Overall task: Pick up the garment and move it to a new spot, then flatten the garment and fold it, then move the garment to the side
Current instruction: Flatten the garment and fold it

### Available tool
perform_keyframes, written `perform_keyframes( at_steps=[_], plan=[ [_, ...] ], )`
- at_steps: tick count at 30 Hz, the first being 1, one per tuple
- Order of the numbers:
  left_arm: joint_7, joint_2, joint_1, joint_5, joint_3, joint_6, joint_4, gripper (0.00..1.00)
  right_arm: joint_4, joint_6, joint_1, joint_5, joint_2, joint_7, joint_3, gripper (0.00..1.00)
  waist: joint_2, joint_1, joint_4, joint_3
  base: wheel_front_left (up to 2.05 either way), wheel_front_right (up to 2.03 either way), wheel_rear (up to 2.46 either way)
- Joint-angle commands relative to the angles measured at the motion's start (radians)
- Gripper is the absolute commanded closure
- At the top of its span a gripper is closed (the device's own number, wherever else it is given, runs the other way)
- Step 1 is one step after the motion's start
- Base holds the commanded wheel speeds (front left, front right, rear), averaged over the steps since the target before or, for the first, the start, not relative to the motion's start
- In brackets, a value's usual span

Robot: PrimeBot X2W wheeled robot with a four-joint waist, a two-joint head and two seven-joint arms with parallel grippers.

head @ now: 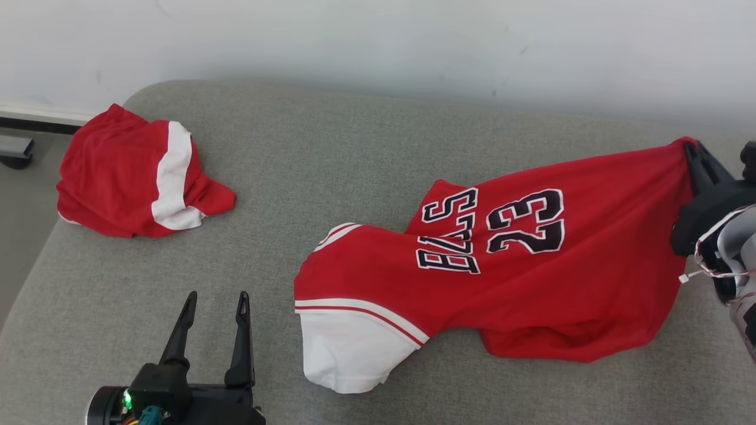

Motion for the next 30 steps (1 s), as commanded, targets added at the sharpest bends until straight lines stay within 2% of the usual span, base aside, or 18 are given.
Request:
perform_keyframes(
  at_steps=[1,3,4,5,6,12,18,22,30],
  plan=[
    [-0.004,-0.001,-0.009,-0.007,-0.002,0.002,0.002,0.0,0.006,-0.002,-0.013,-0.002,-0.008,-0.001,-0.002,1.0,-0.0001,0.0,0.005,0.005,0.0,0.0,0.0],
    [-0.004,-0.001,-0.012,-0.01,-0.004,0.004,0.004,0.0,0.028,-0.002,-0.03,-0.009,0.0,-0.001,-0.007,1.0,-0.0001,0.0,0.008,0.009,0.0,0.0,0.0],
    [-0.004,-0.001,-0.012,-0.013,-0.006,0.004,0.006,0.0,0.045,-0.002,-0.036,-0.023,0.0,0.001,-0.002,0.9,-0.0001,0.0,0.009,0.011,0.0,0.0,0.0],
    [-0.004,-0.001,-0.012,-0.013,-0.008,0.006,0.007,0.0,0.057,-0.002,-0.042,-0.032,0.005,-0.001,0.001,0.58,-0.0001,0.0,0.011,0.011,0.0,0.0,0.0],
    [-0.004,-0.001,-0.013,-0.015,-0.011,0.007,0.009,0.0,0.067,-0.002,-0.049,-0.035,0.013,-0.005,-0.001,0.0,-0.0001,0.0,0.011,0.011,0.0,0.0,0.0],
    [-0.004,-0.001,-0.001,-0.009,-0.013,0.009,0.015,0.0,0.052,-0.002,-0.041,-0.054,0.029,-0.028,-0.032,0.0,-0.0001,0.0,-0.008,-0.017,0.0,0.0,0.0],
    [-0.004,-0.001,0.024,0.008,0.003,0.004,0.011,0.0,-0.123,-0.002,0.06,-0.08,0.02,-0.028,-0.136,0.0,-0.0001,0.0,-0.051,-0.056,0.0,0.0,0.0],
    [-0.004,-0.001,0.043,0.017,0.021,0.001,0.008,0.0,-0.208,-0.002,0.162,-0.103,0.044,-0.028,-0.192,0.0,-0.0001,0.0,-0.084,-0.075,0.0,0.0,0.0],
    [-0.004,-0.001,0.04,0.019,0.019,-0.009,0.008,0.0,-0.214,-0.002,0.275,-0.122,0.081,-0.027,-0.201,0.0,-0.0001,0.0,-0.11,-0.077,0.0,0.0,0.0]
  ],
)
